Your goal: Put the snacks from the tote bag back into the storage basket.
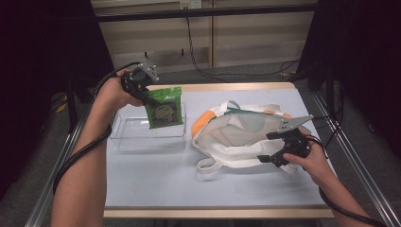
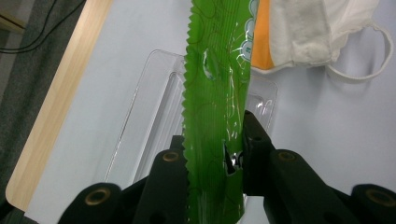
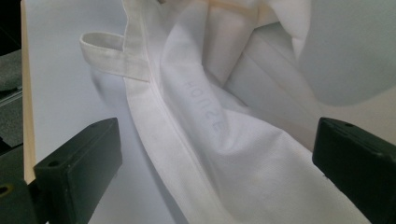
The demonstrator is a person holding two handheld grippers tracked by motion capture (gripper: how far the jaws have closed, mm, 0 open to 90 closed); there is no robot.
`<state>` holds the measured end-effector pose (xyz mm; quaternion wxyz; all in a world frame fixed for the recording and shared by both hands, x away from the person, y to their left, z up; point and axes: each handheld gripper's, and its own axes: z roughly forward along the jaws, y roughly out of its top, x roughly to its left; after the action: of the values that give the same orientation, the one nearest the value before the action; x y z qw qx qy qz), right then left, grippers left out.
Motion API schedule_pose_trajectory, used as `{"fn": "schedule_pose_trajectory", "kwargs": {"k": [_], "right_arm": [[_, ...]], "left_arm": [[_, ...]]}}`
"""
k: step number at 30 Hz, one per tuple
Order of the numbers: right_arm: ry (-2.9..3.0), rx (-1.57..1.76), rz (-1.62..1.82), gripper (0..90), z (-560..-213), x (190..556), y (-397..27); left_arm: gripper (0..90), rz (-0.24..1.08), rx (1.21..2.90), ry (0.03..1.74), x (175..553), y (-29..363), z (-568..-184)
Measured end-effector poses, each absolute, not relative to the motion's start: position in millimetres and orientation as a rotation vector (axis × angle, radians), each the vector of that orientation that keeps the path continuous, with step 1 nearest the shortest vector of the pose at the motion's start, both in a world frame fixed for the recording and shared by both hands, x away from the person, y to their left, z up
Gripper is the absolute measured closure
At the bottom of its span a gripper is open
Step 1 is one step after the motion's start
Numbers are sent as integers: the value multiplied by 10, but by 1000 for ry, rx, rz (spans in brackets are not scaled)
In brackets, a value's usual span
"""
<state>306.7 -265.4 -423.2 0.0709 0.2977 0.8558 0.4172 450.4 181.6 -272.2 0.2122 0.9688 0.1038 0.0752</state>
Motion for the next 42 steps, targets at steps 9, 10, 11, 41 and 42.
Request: {"fn": "schedule_pose_trajectory", "kwargs": {"k": [9, 10, 11, 41, 42], "right_arm": [[2580, 892, 1254, 8, -4227, 3077, -2640], [2580, 892, 1253, 8, -4227, 3078, -2638], [2579, 892, 1254, 8, -4226, 3077, -2637], [2588, 884, 1254, 9, -4219, 3077, -2622], [2589, 883, 1252, 9, -4219, 3076, -2619]], "left_arm": [[755, 192, 2699, 283, 4486, 1891, -2843], [756, 180, 2696, 290, 4480, 1900, -2853], [756, 178, 2698, 284, 4479, 1904, -2862], [749, 127, 2702, 239, 4428, 1840, -3149], [749, 122, 2702, 241, 4422, 1836, -3159]]}}
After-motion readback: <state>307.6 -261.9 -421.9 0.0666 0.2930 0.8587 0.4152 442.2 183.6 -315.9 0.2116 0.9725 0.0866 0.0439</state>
